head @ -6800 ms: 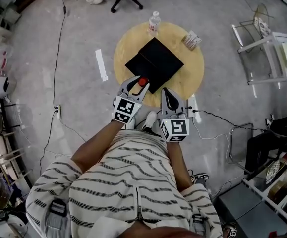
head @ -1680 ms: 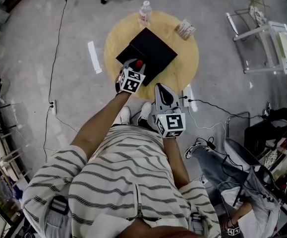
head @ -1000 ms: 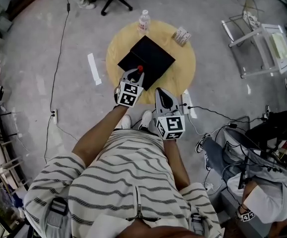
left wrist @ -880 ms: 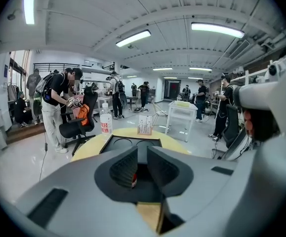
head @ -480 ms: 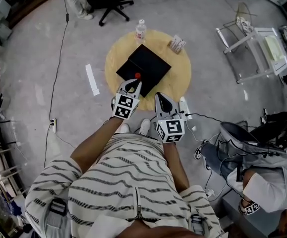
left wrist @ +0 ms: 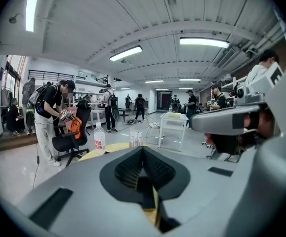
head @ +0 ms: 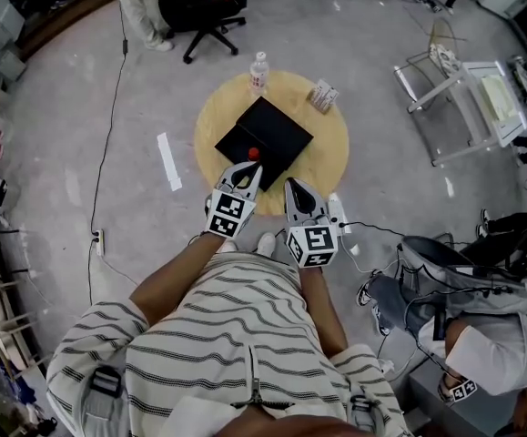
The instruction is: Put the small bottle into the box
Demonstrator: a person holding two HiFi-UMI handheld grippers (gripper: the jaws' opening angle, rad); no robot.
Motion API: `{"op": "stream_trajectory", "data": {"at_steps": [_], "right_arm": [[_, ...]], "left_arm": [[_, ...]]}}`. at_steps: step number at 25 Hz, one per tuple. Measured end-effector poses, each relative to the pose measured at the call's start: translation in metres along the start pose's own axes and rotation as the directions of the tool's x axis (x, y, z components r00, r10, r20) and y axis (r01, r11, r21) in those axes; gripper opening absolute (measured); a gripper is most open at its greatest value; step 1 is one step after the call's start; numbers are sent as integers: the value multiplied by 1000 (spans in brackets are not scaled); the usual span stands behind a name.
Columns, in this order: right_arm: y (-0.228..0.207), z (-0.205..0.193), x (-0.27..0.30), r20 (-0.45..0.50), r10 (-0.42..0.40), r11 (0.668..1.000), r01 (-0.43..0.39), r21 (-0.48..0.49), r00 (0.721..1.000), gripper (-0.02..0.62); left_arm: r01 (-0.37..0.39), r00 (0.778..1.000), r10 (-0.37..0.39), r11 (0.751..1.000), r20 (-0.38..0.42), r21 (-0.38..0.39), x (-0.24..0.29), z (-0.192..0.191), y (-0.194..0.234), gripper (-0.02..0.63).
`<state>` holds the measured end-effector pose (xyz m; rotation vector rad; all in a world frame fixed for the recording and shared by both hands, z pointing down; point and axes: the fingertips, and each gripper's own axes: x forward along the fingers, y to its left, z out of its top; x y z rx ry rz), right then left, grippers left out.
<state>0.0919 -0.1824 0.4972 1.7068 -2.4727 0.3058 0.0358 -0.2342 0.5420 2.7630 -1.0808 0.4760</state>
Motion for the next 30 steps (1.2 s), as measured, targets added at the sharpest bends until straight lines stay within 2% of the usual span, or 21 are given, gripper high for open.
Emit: {"op": "stream_trajectory", "data": {"at_steps": [17, 30], "right_arm": [[-9, 4, -7, 17, -32, 999, 32, 3, 999, 9], [-6, 14, -1, 34, -28, 999, 29, -24, 999, 9]], "left_arm": [[43, 998, -45, 998, 50, 46, -17, 16, -27, 21], [38, 995, -45, 997, 94, 68, -27, 25, -24, 21]]}}
